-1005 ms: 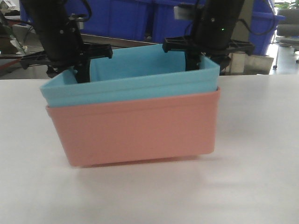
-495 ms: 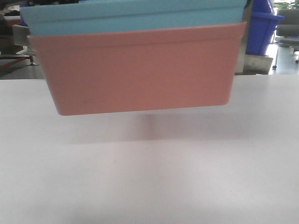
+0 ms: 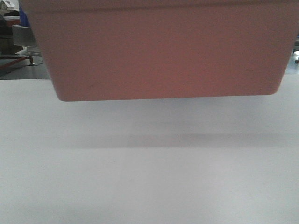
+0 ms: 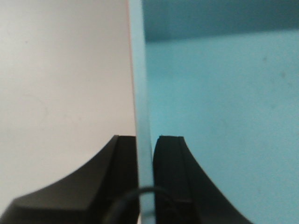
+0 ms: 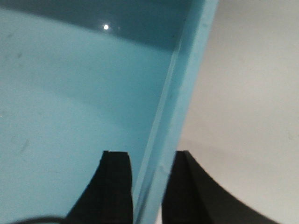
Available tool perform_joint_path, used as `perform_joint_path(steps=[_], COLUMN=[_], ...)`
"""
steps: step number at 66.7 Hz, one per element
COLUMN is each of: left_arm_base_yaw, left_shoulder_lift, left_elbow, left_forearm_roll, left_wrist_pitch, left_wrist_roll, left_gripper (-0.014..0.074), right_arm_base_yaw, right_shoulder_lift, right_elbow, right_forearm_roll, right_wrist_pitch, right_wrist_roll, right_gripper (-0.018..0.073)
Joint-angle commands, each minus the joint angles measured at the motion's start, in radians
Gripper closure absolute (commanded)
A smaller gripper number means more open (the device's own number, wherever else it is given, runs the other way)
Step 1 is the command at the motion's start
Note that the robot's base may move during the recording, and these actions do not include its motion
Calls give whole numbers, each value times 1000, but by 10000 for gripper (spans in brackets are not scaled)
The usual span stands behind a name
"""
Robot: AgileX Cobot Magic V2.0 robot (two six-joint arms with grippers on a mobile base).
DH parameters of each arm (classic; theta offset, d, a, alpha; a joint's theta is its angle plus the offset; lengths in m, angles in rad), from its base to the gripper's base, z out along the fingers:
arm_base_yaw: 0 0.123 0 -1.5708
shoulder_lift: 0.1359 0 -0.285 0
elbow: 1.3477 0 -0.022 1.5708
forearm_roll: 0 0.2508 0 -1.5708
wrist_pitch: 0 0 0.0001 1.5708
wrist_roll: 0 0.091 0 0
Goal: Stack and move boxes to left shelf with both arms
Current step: 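Lift the stacked bins off the table with both grippers, then hold the stacked bins raised in both grippers while the base drives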
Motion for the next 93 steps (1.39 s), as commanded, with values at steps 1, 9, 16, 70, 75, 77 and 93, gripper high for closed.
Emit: perform_joint_path(steps=[1,9,16,70,75,77,93], left_arm_base_yaw=[-50,-93,-122,-139,-139,-139,-139], left_shoulder_lift=[-78,-88,-93,8,8,8,8], left_elbow=[-34,-34,-34,-34,-34,-34,-34], left_forearm_roll=[57,68,68,44,49,52,47], left_wrist_pitch=[-39,-8,-6,-140,-140,-140,-136], left_wrist_roll=[-46,-57,-59,-101,-99,-99,-97], left_gripper=[599,599,599,599,599,599,599], right_arm_base_yaw=[25,68,104,221,221,221,221], right_shoulder_lift=[-72,-103,-110,-9,-9,-9,-9], right_elbow=[-5,19,27,27,27,27,27], right_forearm_roll=[-51,-51,-51,-54,-54,-54,-54], right_wrist_pitch=[-92,-100,-103,-250,-249,-249,-249], right_wrist_roll=[44,69,79,174,174,174,174], right_gripper=[504,504,504,504,504,504,504])
